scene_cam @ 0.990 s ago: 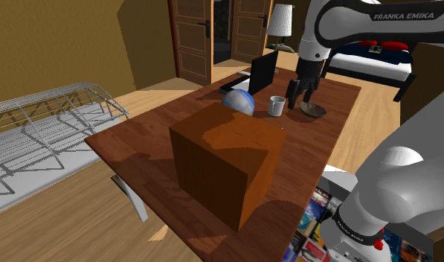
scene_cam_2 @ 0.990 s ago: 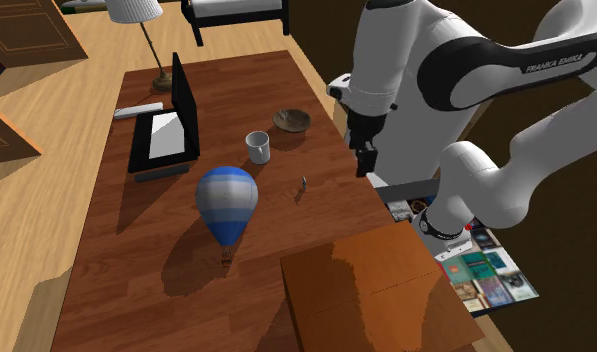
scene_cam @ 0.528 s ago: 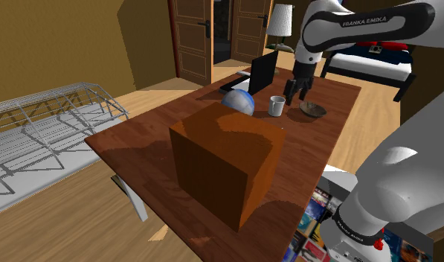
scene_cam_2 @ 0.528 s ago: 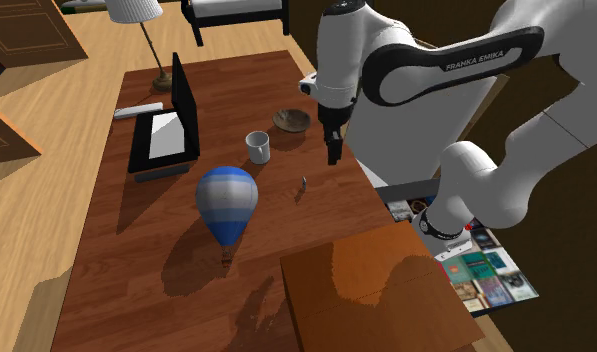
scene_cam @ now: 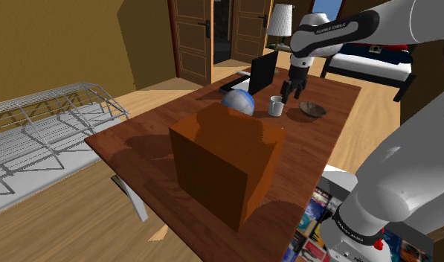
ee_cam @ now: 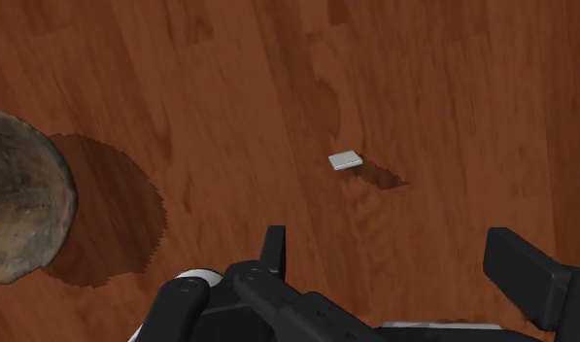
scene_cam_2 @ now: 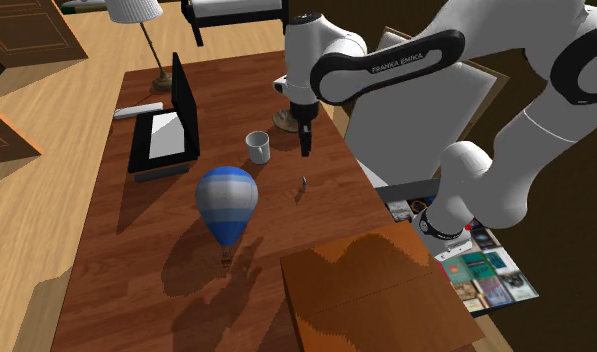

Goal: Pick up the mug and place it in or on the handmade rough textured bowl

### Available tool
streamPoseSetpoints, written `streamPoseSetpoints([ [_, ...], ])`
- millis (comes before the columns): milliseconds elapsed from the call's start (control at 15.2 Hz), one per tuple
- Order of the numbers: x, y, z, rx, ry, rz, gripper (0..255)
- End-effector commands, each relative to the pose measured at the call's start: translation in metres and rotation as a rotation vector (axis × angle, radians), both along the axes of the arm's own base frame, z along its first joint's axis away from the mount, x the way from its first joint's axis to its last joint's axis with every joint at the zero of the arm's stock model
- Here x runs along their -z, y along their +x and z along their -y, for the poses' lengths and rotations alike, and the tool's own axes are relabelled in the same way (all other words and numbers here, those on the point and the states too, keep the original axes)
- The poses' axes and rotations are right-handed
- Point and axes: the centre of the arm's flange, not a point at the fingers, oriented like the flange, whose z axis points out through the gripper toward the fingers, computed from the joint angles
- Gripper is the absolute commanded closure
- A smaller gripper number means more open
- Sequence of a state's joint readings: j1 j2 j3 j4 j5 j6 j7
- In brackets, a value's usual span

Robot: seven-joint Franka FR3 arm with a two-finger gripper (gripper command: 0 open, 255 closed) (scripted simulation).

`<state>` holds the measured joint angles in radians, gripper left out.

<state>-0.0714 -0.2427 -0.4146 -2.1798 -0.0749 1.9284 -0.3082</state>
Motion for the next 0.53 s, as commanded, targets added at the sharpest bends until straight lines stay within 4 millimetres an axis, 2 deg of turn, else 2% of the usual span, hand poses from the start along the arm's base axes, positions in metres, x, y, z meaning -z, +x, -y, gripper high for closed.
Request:
streamPoseSetpoints([
  [0, 0.004, 0.012, 0.023, -0.002, 0.002, 0.003, 0],
  [462, 0.037, 0.058, 0.097, -0.005, 0.013, 0.013, 0],
])
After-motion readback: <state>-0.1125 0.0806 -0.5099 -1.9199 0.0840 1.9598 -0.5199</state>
